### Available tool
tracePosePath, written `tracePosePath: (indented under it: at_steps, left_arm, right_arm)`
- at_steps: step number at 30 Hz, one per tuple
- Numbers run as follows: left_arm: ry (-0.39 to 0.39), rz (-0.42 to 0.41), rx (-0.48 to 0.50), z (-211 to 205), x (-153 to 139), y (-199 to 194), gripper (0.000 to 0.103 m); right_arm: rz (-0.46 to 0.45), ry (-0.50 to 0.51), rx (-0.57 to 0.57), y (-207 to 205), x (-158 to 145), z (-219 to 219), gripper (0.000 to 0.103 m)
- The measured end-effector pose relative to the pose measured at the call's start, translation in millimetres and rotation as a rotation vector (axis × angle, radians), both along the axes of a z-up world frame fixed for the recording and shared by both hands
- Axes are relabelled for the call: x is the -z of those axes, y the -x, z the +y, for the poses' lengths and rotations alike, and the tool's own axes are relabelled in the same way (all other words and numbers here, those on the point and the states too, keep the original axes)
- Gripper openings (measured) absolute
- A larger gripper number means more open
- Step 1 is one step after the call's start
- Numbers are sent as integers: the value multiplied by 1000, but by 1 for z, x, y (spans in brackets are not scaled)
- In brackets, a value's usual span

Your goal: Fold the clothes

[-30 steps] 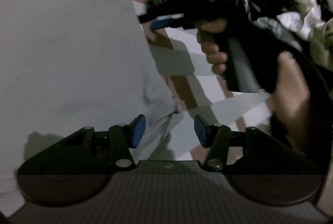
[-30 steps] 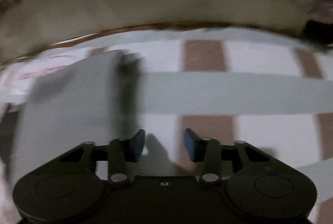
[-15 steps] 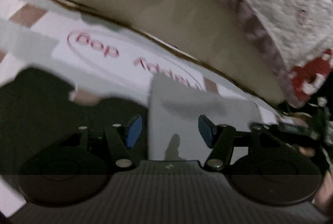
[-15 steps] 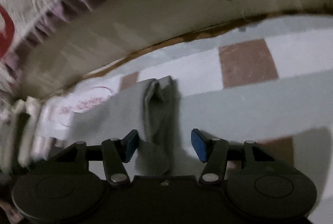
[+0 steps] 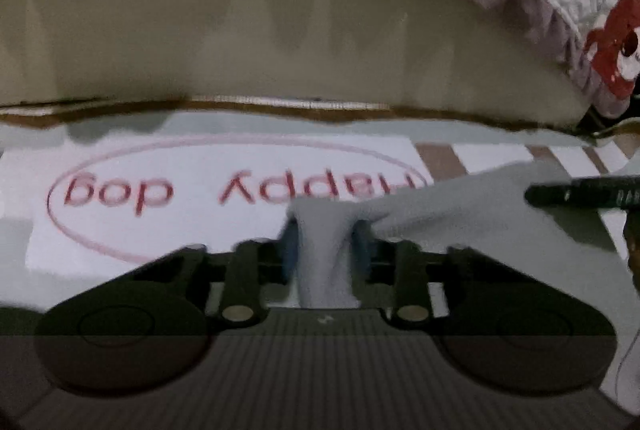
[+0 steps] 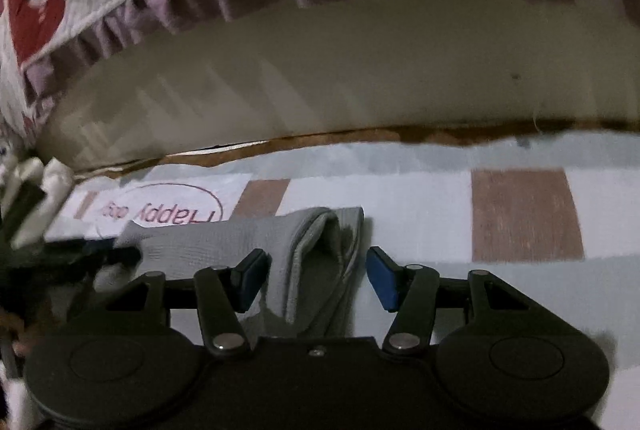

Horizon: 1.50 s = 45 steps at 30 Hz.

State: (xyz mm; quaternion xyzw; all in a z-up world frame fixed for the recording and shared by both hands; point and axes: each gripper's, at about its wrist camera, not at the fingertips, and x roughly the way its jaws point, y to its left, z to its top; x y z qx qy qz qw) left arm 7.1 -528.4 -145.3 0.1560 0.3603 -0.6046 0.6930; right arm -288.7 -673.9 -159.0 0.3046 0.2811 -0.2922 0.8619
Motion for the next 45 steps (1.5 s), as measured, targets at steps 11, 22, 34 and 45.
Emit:
tracePosePath:
  at_steps: [11, 22, 34, 45]
  left_arm:
    - [62, 282, -166, 27, 9, -13, 49]
    - [4, 200, 95, 0, 4, 4, 65]
    - [99, 234, -46, 48, -62, 29, 13]
    - [261, 233, 84, 189, -94, 104, 13]
  right_arm:
    - [-56, -92, 48, 15, 3, -16, 45]
    - [-105, -95, -22, 12, 3, -10, 49]
    - [-227, -90, -38, 43, -42, 16, 16]
    - [-188, -187, -21, 136, -107, 123, 14]
